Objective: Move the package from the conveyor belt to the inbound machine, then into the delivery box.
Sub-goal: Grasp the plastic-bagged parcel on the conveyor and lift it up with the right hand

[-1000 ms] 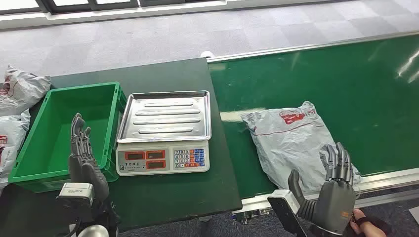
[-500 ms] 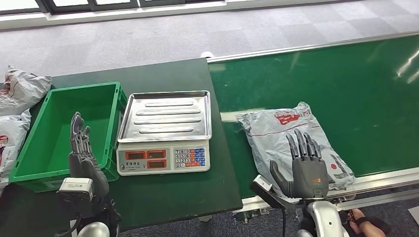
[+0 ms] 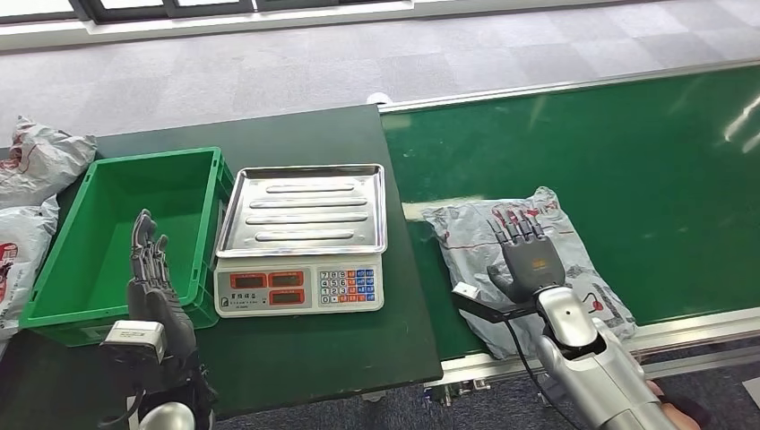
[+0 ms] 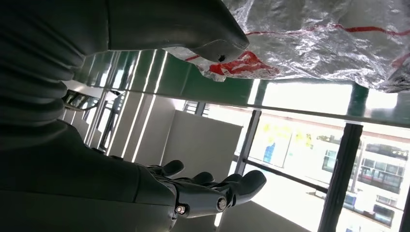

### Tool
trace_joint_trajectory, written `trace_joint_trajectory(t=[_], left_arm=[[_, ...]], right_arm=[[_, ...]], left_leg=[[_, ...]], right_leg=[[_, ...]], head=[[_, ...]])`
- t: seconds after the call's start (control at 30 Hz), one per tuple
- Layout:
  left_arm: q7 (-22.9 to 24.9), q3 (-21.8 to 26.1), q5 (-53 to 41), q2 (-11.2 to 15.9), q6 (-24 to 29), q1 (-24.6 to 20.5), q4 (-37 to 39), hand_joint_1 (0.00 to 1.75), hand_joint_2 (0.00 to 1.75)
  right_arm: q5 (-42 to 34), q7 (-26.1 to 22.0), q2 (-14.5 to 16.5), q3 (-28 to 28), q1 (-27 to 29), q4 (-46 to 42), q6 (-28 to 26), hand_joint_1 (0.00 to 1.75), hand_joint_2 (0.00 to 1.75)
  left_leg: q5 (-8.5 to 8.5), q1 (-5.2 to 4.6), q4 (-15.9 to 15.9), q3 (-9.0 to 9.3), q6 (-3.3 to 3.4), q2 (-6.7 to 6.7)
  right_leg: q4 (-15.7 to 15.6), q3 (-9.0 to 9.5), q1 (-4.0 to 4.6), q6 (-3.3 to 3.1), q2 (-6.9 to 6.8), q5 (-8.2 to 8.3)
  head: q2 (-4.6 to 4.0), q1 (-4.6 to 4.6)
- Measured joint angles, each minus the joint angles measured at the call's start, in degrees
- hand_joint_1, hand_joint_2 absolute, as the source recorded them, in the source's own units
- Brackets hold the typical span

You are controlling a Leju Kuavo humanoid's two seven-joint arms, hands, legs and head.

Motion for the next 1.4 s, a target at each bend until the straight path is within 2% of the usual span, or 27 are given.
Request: trace_joint_trajectory(t=[0.17,0.37,0.6,0.77,0.93,1.2,1.33,1.4], left_arm=[[0.08,0.01,0.02,0.44,0.10,0.89,0.09,0.00,0.00],[1.64,0.01,-0.26,0.49,-0.46,2.05,-0.20,0.00,0.00],[2.21,0.01,-0.36,0.50,-0.55,2.29,-0.33,0.00,0.00],[3.49,0.00,-0.90,0.49,-2.15,2.28,-0.35,0.00,0.00],[4.34,-0.01,-1.07,0.46,-3.31,2.29,-0.33,0.00,0.00],[4.69,-0.01,-1.05,0.21,-4.23,2.13,-0.18,0.00,0.00],[5.03,-0.01,-0.98,0.01,-4.59,2.01,-0.14,0.00,0.00],[5.03,-0.01,-0.89,-0.05,-4.59,1.99,-0.14,0.00,0.00]], right_arm=[[-2.26,1.69,-0.04,1.35,1.33,1.08,0.46,0.00,1.75],[-6.82,7.19,0.00,1.39,7.10,-0.54,7.74,0.00,1.75],[-7.82,8.67,0.09,1.39,10.24,-2.74,10.02,0.00,1.75],[-8.97,11.29,0.11,1.39,13.24,-4.93,15.39,0.00,1.75],[-10.44,12.76,0.33,1.39,16.08,-7.45,16.27,0.00,1.75],[-14.53,13.71,1.86,1.39,17.14,-8.36,15.53,0.03,1.75],[-14.97,13.73,2.86,1.39,18.08,-8.06,12.47,1.75,1.75],[-13.68,13.73,3.27,1.40,18.90,-8.06,10.13,1.75,1.75]], left_leg=[[-0.04,-0.02,0.00,-0.02,0.03,-0.01],[-0.16,-0.03,0.00,-0.53,0.12,-0.04],[-0.19,-0.04,0.01,-0.50,0.15,-0.02],[-0.16,-0.04,0.05,-0.06,0.14,-0.04],[-0.28,-0.04,0.05,-0.30,0.16,0.01],[-0.31,-0.04,0.06,-0.20,0.16,0.07],[-0.31,-0.04,0.06,-0.17,0.16,0.07],[-0.31,-0.03,0.06,-0.20,0.16,0.05]], right_leg=[[-0.04,-0.01,-0.01,0.03,0.00,-0.02],[-0.05,-0.01,-0.02,0.09,-0.03,-0.07],[-0.05,-0.03,-0.03,0.10,0.02,-0.07],[-0.05,-0.01,-0.02,0.10,-0.01,-0.07],[-0.07,0.10,-0.02,0.21,0.07,-0.17],[-0.08,0.22,-0.02,0.24,0.15,-0.20],[-0.08,0.24,-0.02,0.24,0.15,-0.20],[-0.08,0.23,-0.02,0.24,0.14,-0.20]], head=[[0.00,0.00],[0.00,0.00],[0.00,-0.01],[0.00,0.00],[0.00,-0.01],[0.00,-0.01],[0.00,-0.01],[0.00,-0.01]])
